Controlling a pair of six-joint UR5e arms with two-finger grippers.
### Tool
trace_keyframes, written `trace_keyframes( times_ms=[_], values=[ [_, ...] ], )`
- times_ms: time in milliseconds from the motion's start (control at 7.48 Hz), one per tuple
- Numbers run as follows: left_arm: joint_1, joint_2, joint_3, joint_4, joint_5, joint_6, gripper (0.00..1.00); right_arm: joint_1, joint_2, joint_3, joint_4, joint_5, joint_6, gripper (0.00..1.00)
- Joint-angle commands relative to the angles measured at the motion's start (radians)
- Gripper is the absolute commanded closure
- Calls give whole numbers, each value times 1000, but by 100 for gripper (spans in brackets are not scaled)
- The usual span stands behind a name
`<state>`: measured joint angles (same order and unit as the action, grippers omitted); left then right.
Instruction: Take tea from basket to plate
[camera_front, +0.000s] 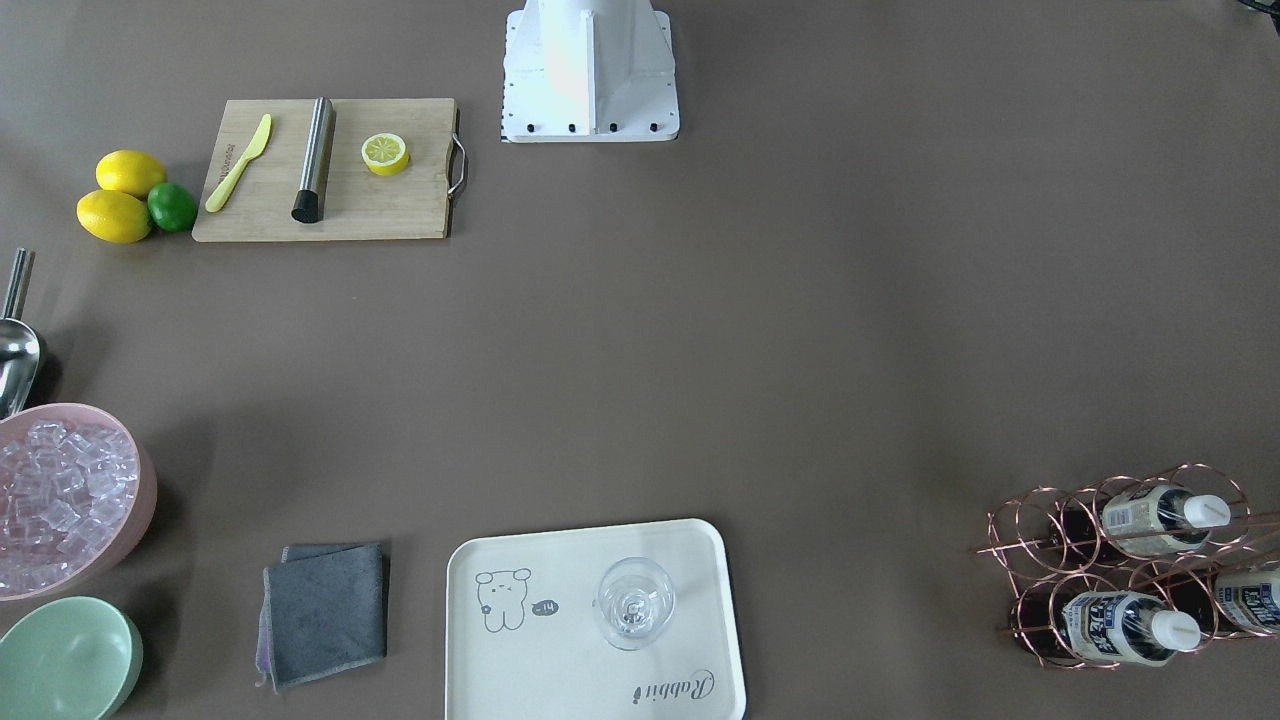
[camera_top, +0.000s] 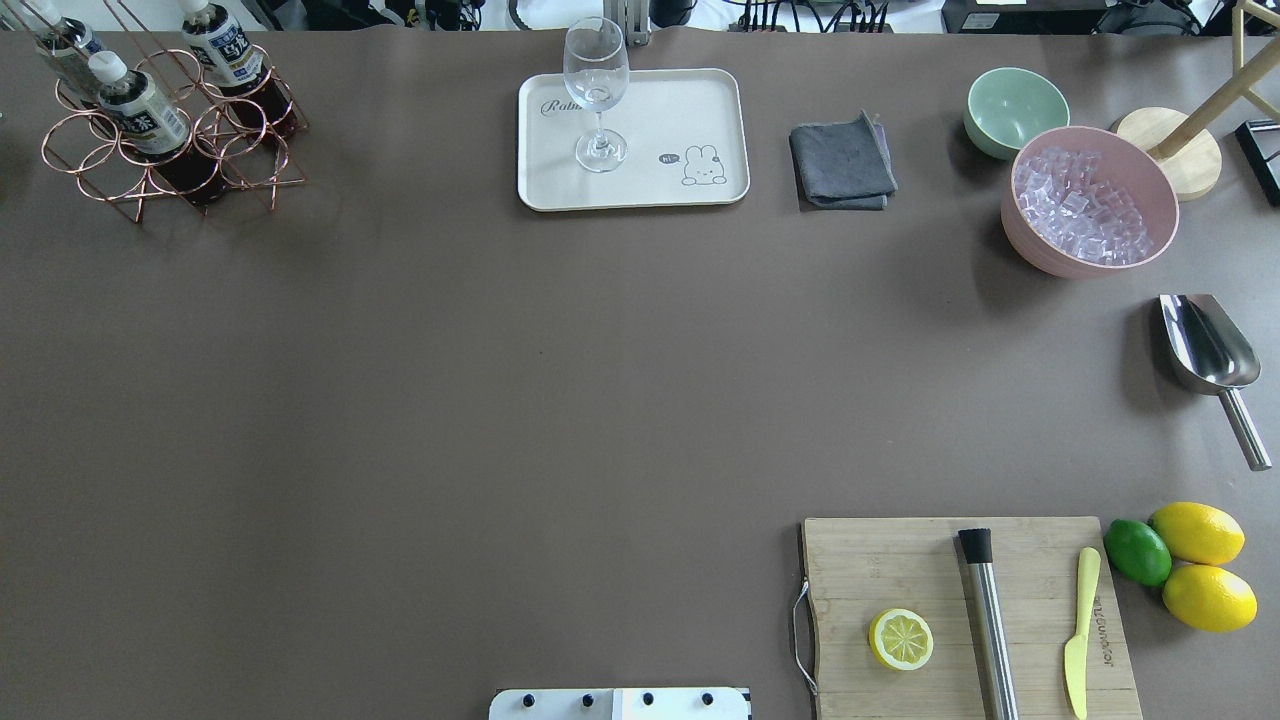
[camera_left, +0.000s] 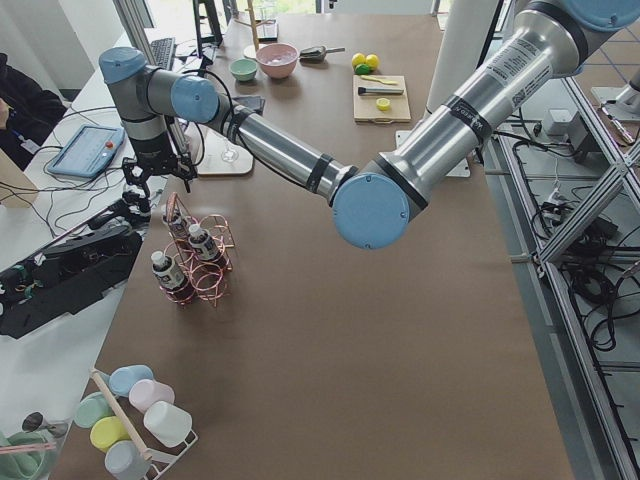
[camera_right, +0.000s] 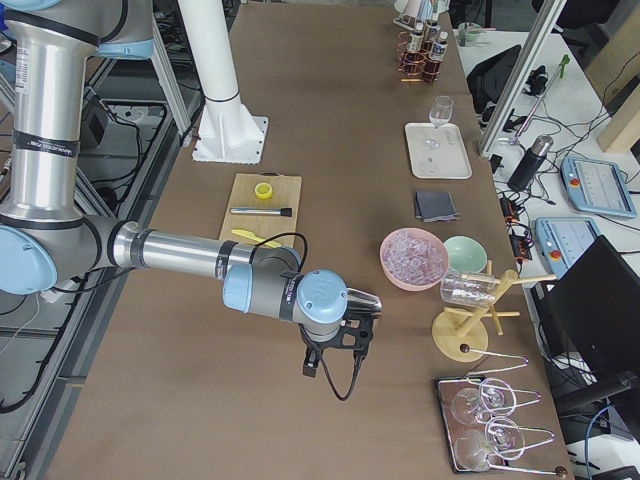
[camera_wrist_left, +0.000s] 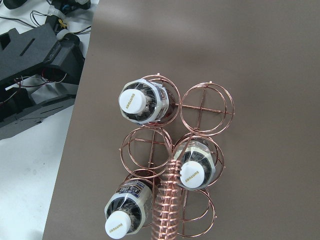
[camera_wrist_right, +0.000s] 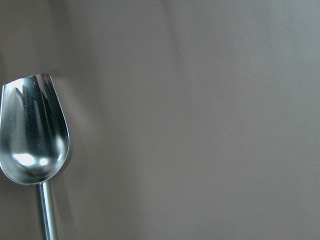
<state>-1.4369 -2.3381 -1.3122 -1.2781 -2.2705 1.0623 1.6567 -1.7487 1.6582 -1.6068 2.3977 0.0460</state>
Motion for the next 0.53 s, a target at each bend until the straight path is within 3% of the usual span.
trace_keyframes(
  times_ms=[0, 267, 401],
  values=[
    [16, -3, 51, -64, -1, -7, 3, 0, 0, 0, 1, 1, 0, 0],
    [16, -10, 73, -79, -1, 1, 5, 0, 0, 0, 1, 1, 0, 0],
    [16, 0, 77, -102, -1, 5, 15, 0, 0, 0, 1, 1, 0, 0]
  ],
)
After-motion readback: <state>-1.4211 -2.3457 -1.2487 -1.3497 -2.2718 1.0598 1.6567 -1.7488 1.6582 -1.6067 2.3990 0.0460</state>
